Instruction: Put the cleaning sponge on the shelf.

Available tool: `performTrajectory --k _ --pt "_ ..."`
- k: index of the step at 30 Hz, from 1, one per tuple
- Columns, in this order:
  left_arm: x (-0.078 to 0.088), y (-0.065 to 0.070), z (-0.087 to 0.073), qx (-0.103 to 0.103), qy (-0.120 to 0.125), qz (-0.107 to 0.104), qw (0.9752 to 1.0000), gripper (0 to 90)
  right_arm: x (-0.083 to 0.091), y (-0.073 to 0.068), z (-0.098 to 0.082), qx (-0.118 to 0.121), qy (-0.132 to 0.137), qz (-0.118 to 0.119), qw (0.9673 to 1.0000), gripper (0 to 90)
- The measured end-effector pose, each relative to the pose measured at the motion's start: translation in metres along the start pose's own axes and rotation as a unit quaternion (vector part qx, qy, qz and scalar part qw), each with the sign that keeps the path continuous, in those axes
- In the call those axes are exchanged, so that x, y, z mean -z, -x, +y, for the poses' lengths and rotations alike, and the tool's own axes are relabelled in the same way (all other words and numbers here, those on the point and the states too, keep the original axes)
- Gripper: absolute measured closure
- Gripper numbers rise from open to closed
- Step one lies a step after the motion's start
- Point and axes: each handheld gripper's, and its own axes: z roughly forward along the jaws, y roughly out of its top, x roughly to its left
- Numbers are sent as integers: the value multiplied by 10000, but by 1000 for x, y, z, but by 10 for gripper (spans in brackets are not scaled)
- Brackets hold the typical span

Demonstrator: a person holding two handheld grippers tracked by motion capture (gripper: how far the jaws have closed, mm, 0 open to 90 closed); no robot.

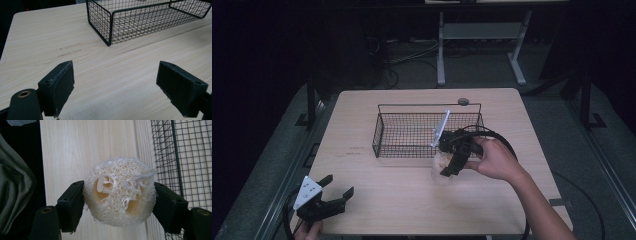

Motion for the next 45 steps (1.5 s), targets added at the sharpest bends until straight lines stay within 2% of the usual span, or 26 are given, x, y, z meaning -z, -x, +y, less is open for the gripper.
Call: performTrajectory --k 8,18,23,27,33,45 --pt "1 -1 0 13 2 17 10000 141 10 10 6 -62 85 70 9999 296" --pt "1 -1 0 13 -2 21 10000 140 24 25 19 -142 108 1 9998 296" --pt "2 -2 0 -3 0 26 10000 140 24 32 22 -185 8 8 9998 296" --pt "1 -2 0 0 -9 27 10000 141 28 36 26 -163 104 -10 9998 296" --pt "1 -1 0 9 7 30 10000 141 30 45 33 -158 35 -54 9999 297" --pt "2 -2 0 25 39 39 10000 141 34 70 42 -407 34 -155 9990 297"
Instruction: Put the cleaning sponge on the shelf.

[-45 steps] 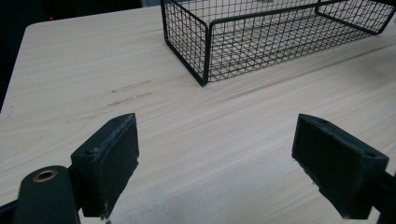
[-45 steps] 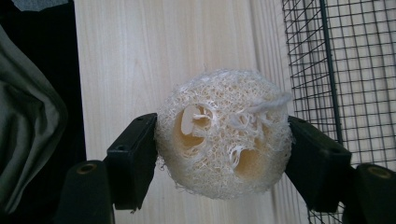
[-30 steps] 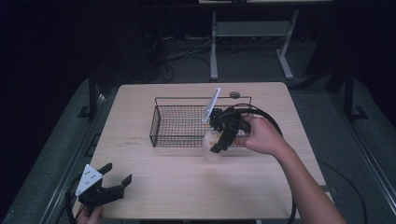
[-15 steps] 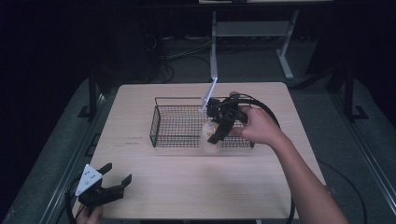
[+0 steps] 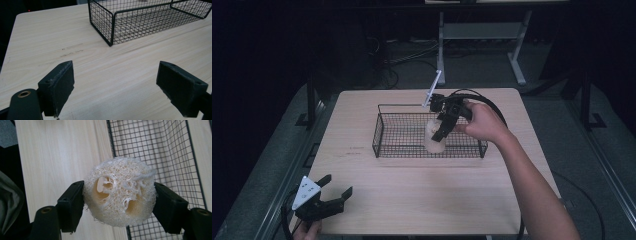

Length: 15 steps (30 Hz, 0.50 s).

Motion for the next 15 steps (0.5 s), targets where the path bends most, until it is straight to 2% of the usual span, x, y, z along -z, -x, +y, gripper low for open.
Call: performTrajectory --k 4,9,15 --pt "0 0 0 -1 -8 6 10000 141 0 7 3 -46 -5 -75 10000 297" --pt "0 0 0 -27 -31 -3 10000 141 -5 17 6 -124 -138 -156 9997 297" --pt "0 -1 0 -27 -39 -6 10000 140 -11 32 3 -354 -149 -186 9991 298"
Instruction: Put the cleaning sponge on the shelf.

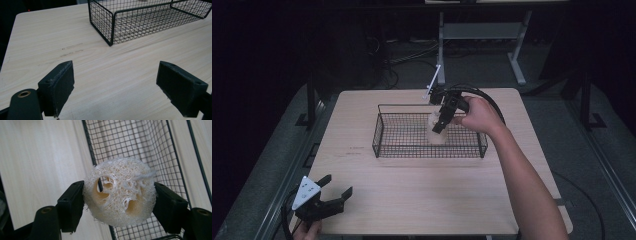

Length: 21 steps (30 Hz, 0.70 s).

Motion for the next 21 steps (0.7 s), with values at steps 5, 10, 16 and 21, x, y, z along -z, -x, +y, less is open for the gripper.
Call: performTrajectory --k 5,10,16,21 --pt "0 0 0 -5 -6 6 10000 140 -4 8 -1 -156 -3 -56 9999 297" --pt "0 0 0 -17 -3 3 10000 140 -13 16 -2 -244 -90 -186 9995 297" --pt "1 0 0 -2 -1 4 10000 140 -23 23 -1 -307 -186 -161 9992 296" --pt "0 0 0 -9 -2 -9 10000 141 -30 27 0 -325 -226 -156 9991 296"
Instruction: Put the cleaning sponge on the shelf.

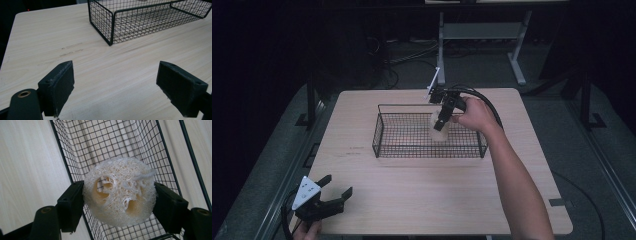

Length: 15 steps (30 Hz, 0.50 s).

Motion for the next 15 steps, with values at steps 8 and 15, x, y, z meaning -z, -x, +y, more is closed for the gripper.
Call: performTrajectory --k 8,15 --pt "1 -1 0 7 1 13 10000 141 -15 7 1 -65 -150 9 9999 295" --pt "2 -2 -1 60 22 30 10000 140 -28 12 -3 -167 -56 142 9997 294"
